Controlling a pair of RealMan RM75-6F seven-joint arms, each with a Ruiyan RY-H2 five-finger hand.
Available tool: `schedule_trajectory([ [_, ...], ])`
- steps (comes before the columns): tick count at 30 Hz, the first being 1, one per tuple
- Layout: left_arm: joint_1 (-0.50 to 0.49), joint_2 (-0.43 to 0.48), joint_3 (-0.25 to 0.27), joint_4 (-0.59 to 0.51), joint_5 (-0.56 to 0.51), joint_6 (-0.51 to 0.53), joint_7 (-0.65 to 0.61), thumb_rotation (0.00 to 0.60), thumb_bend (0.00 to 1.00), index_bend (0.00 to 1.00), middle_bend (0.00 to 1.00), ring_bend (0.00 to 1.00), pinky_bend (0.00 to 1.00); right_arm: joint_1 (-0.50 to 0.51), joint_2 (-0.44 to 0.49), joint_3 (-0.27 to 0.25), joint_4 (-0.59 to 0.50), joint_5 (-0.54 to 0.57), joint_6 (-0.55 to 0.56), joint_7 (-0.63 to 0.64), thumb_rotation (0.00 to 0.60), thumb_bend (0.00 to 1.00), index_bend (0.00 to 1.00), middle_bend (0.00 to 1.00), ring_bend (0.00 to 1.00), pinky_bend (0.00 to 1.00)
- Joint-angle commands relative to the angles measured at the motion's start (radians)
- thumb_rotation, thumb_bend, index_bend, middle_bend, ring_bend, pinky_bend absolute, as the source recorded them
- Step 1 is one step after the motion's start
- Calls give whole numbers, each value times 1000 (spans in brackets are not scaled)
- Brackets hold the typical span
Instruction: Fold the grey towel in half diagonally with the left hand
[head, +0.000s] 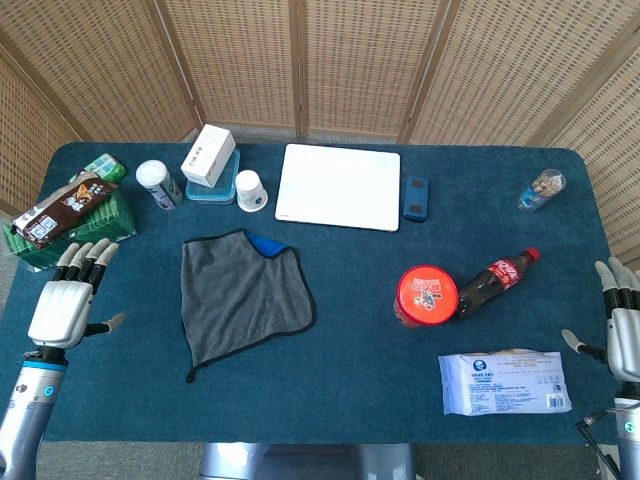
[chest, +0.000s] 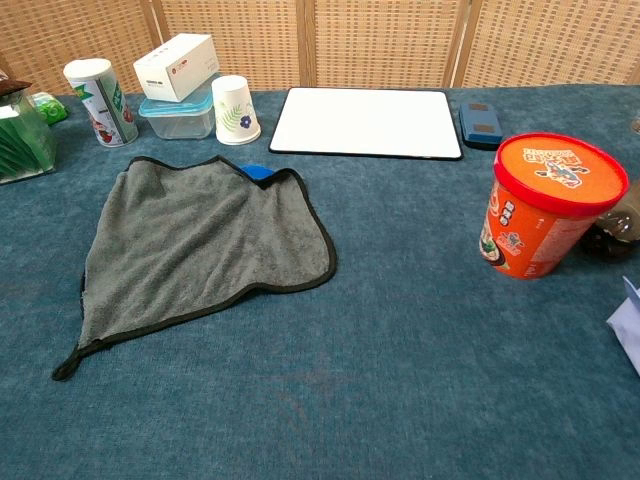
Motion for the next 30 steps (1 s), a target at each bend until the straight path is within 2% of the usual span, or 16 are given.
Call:
schedule_trajectory([
  [1,2,-8,-4,12,10,2,-5,600,128,2,0,0,0,1,0,0,1,1,-4,1,600,0,0,0,0,0],
  [8,-27,-44,-38,79,28,-22,-63,600,127,33,0,0,0,2,3,2,-1,7,-14,10,600,0,0,0,0,0],
  [12,-100,-89,-77,158,47,-90,-101,600,129,118,0,0,0,6,4,1,-7,10,-27,13,600,0,5,0,0,0],
  [16,-177,-155,-117,249,55,-144,-109,600,139,178,0,0,0,8,6,1,-14,12,-32,9,600,0,7,0,0,0],
  [21,-289,-253,-156,381,51,-248,-118,600,154,196,0,0,0,6,7,1,-8,28,-41,6,600,0,7,0,0,0],
  [28,-382,-365,-174,520,42,-322,-110,600,158,197,0,0,0,8,9,9,3,57,-63,17,600,0,8,0,0,0],
  [30,-446,-439,-180,615,30,-396,-88,600,157,197,0,0,0,7,12,11,9,71,-75,26,600,0,7,0,0,0],
])
